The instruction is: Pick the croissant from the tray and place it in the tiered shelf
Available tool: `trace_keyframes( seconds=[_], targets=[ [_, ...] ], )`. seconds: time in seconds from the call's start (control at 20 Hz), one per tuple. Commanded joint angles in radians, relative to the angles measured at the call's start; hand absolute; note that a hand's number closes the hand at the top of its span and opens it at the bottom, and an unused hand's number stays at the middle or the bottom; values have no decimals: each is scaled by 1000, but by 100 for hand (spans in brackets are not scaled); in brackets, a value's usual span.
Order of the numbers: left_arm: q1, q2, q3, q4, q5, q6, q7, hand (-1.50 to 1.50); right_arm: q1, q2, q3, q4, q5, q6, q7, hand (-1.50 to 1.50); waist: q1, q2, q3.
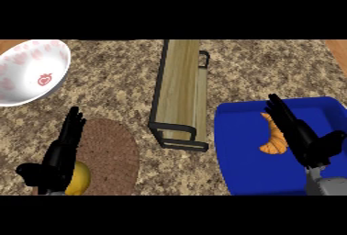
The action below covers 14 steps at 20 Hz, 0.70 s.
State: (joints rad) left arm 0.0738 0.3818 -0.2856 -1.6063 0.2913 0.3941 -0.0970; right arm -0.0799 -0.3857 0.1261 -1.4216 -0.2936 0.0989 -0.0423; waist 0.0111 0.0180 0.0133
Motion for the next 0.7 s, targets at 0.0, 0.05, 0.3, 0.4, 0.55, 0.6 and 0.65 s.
trace_keyframes(
  seconds=[0.0,0.05,0.3,0.4,0.55,0.6,0.65],
  targets=[
    [4,32,10,46,-14,-40,5,0,38,12,-30,-12,67,-131,34,-150,-17,-18,-14],
    [-26,37,7,34,-19,-12,48,0,85,-32,-84,-2,109,-225,44,-150,-51,-20,-15],
    [44,86,-28,82,-40,-55,53,0,242,-289,-264,185,324,-478,205,-150,-155,20,-38],
    [60,99,-59,95,-41,-95,70,0,227,-176,-374,149,267,-672,236,150,-117,-17,-20],
    [-63,70,-81,174,-48,-136,120,0,236,32,-353,18,229,-785,136,-150,-71,-18,-14],
    [-51,73,-78,156,-36,-159,121,0,306,67,-355,-32,198,-753,72,-150,-54,-21,-14],
    [-107,75,-62,198,-38,-193,126,0,297,47,-343,-76,201,-724,94,-150,-39,-19,-14]
  ],
)
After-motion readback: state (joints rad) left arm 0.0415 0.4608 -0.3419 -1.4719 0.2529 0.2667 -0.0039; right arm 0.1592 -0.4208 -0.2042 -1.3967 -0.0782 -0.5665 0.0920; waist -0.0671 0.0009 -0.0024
